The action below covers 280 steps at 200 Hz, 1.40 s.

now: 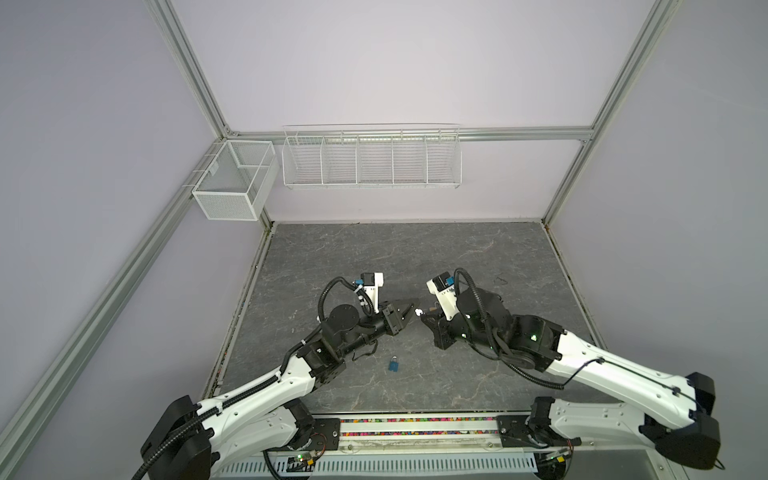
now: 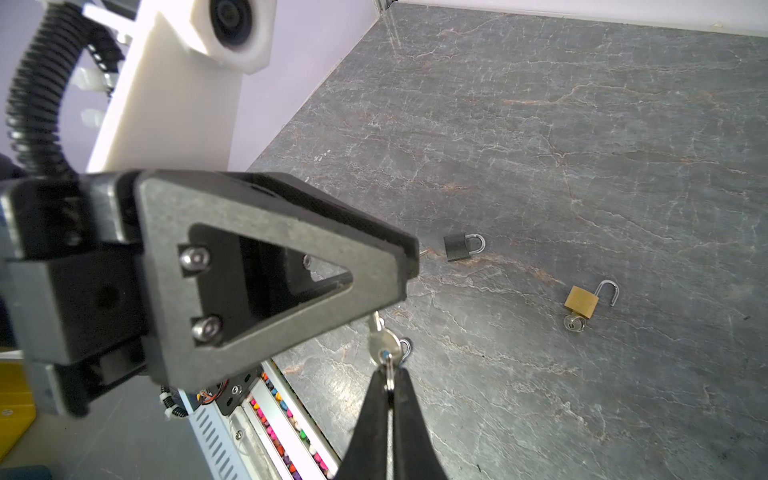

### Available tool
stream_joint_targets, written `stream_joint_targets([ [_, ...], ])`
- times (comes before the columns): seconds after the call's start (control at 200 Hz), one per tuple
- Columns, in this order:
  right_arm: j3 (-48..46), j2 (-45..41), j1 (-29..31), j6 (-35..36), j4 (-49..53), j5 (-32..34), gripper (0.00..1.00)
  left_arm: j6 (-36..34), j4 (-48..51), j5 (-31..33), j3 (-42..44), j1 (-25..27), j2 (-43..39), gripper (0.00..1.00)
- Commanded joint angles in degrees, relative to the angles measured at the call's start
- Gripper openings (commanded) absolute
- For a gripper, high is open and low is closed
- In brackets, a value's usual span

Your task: Unlock with the key

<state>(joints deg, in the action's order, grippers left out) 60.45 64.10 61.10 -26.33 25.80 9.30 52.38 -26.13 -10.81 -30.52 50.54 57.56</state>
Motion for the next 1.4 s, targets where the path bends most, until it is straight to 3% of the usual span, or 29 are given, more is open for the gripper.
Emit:
stream_joint_targets([
  [0.0,1.1,0.7,-0.4,1.4,-1.4,-0.9,0.07,0.3,-1.6,-0.1,0.3,0.3,-0.9,0.19],
  [0.385,2.0,1.4,-0.4,2.3,-1.5,-0.3,0.06,0.5,0.3,0.8,1.1,0.3,-2.7,0.07],
  [0.8,2.2,1.5,-0.5,2.7,-2.0,-0.6,0.06,1.6,0.5,0.6,1.0,0.3,-2.1,0.1],
  [1.015,2.2,1.6,-0.4,3.1,-1.7,-0.6,0.07,1.7,0.9,0.6,0.9,0.3,-1.8,0.06],
  [1.065,2.2,1.6,-0.4,3.1,-1.5,-0.3,0.08,1.8,0.9,0.8,0.9,0.3,-1.9,0.0],
  [1.124,2.2,1.4,-0.4,3.0,-1.5,-0.3,0.14,1.8,0.8,1.0,0.9,0.3,-1.9,0.0],
  [1.239,2.4,0.8,-0.5,2.7,-1.3,-1.1,0.35,0.6,1.9,2.3,0.2,0.3,-2.8,0.0],
  [1.394,2.2,-0.6,-2.0,1.8,-1.7,-7.8,0.48,-1.4,2.9,5.9,0.3,0.3,-6.9,0.0],
])
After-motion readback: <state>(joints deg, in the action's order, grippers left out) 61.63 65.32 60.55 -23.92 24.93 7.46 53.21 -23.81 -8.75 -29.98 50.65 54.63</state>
